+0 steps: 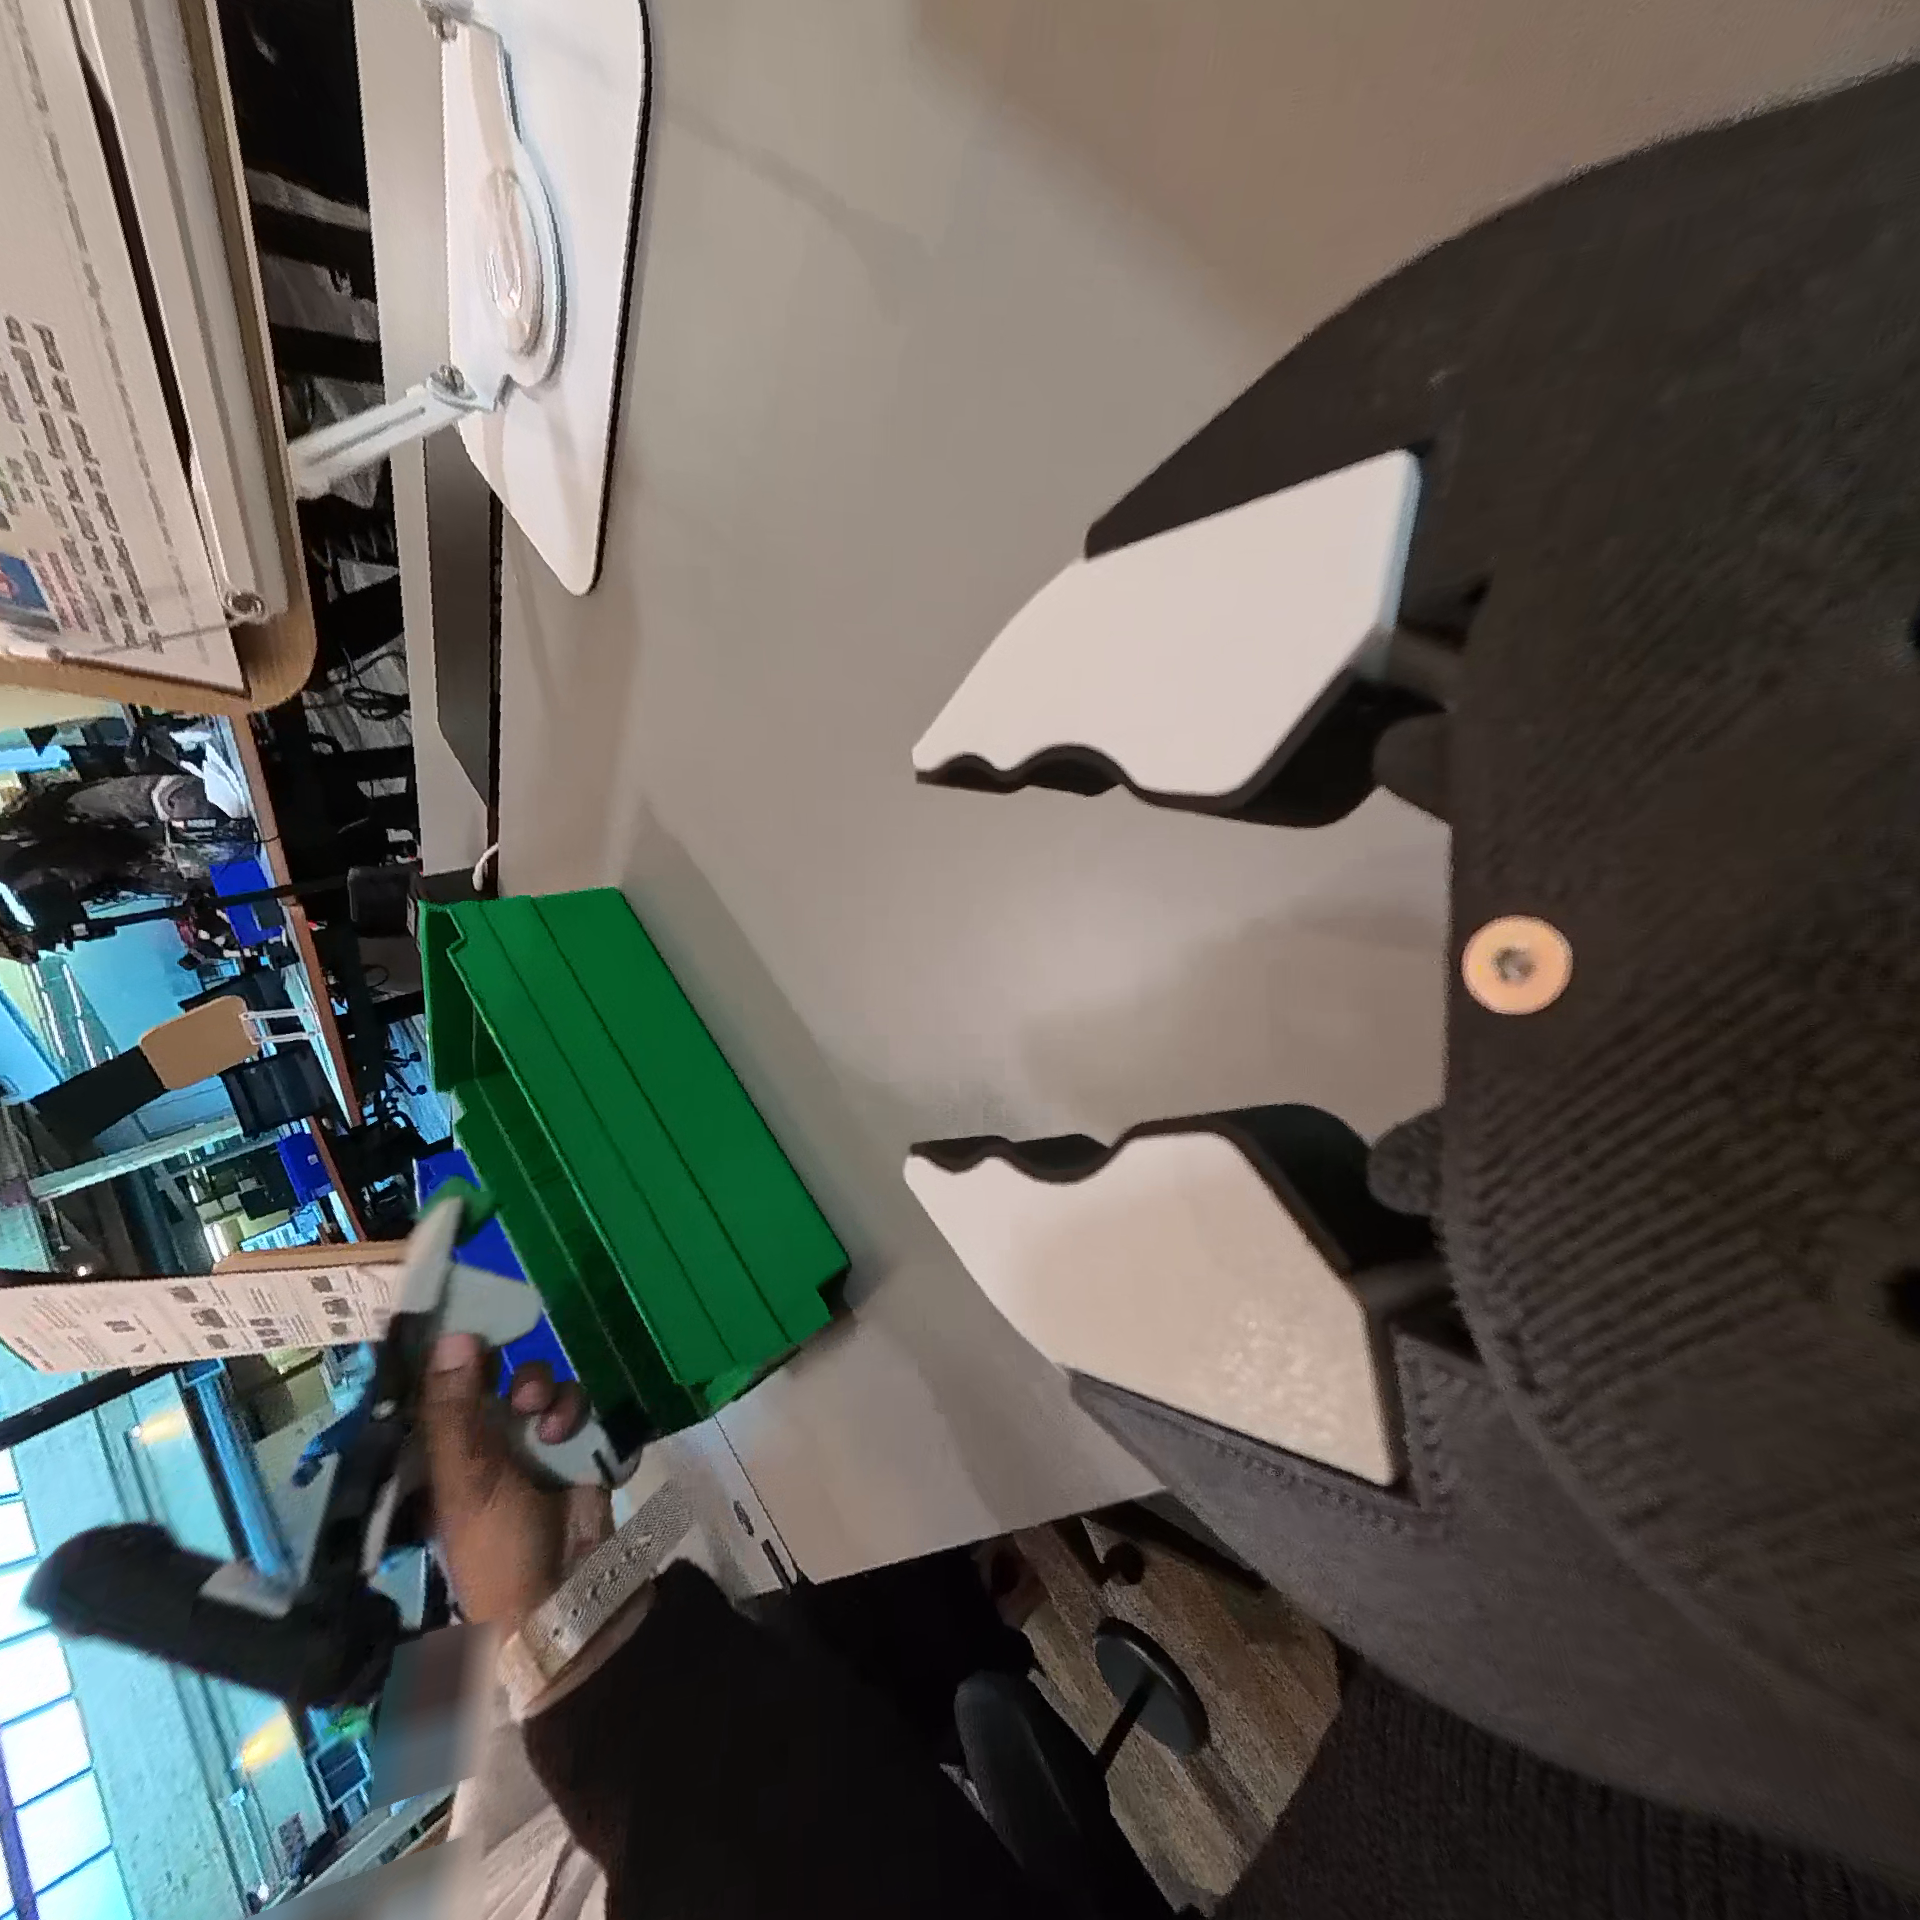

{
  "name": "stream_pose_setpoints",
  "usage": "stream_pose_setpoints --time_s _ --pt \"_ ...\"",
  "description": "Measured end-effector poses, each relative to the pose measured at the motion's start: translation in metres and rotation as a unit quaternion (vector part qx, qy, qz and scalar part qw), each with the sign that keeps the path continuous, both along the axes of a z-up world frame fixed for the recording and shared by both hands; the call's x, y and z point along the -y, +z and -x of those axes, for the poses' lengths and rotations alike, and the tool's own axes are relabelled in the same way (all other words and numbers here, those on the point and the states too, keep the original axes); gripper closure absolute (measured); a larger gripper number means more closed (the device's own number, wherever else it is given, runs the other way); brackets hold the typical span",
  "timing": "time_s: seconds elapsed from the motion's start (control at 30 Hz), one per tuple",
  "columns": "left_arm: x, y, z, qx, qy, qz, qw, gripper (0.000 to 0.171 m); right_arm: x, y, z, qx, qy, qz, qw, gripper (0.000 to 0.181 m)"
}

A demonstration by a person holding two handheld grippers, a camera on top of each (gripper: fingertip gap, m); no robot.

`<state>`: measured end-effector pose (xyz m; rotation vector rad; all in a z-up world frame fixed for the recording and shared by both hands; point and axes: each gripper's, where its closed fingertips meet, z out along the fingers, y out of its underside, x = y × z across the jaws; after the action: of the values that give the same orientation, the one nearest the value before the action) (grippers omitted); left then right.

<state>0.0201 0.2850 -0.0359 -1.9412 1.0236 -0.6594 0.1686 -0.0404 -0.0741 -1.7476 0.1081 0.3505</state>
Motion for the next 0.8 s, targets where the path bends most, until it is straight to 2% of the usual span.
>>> stream_pose_setpoints --time_s 0.07,0.13,0.2,0.27,0.33,0.47,0.53,0.67,0.8 --pt "0.041 0.029 -0.021 0.080 -0.061 0.017 0.995 0.144 0.000 0.003 0.006 -0.004 0.010 -0.003 1.000 0.117" --pt "0.087 0.053 -0.041 0.162 -0.124 0.053 0.977 0.144 0.000 0.007 0.013 -0.006 0.021 -0.010 1.000 0.118" --pt "0.137 0.071 -0.057 0.243 -0.198 0.115 0.943 0.144 0.002 0.013 0.020 -0.003 0.030 -0.020 0.999 0.118" --pt "0.184 0.080 -0.068 0.309 -0.262 0.188 0.895 0.144 0.004 0.022 0.027 -0.006 0.041 -0.037 0.998 0.118" --pt "0.223 0.074 -0.077 0.341 -0.304 0.255 0.852 0.144 0.009 0.033 0.034 -0.031 0.056 -0.062 0.996 0.119" --pt "0.282 0.038 -0.094 0.328 -0.348 0.344 0.808 0.144 0.020 0.058 0.044 -0.136 0.097 -0.121 0.979 0.118" --pt "0.302 0.029 -0.097 0.327 -0.369 0.343 0.800 0.144 0.022 0.060 0.044 -0.171 0.106 -0.126 0.971 0.119" --pt "0.330 0.012 -0.088 0.312 -0.416 0.291 0.803 0.144 0.020 0.055 0.047 -0.181 0.108 -0.112 0.971 0.121" --pt "0.339 0.017 -0.082 0.329 -0.433 0.279 0.791 0.144 0.018 0.051 0.059 -0.183 0.121 -0.103 0.970 0.122"
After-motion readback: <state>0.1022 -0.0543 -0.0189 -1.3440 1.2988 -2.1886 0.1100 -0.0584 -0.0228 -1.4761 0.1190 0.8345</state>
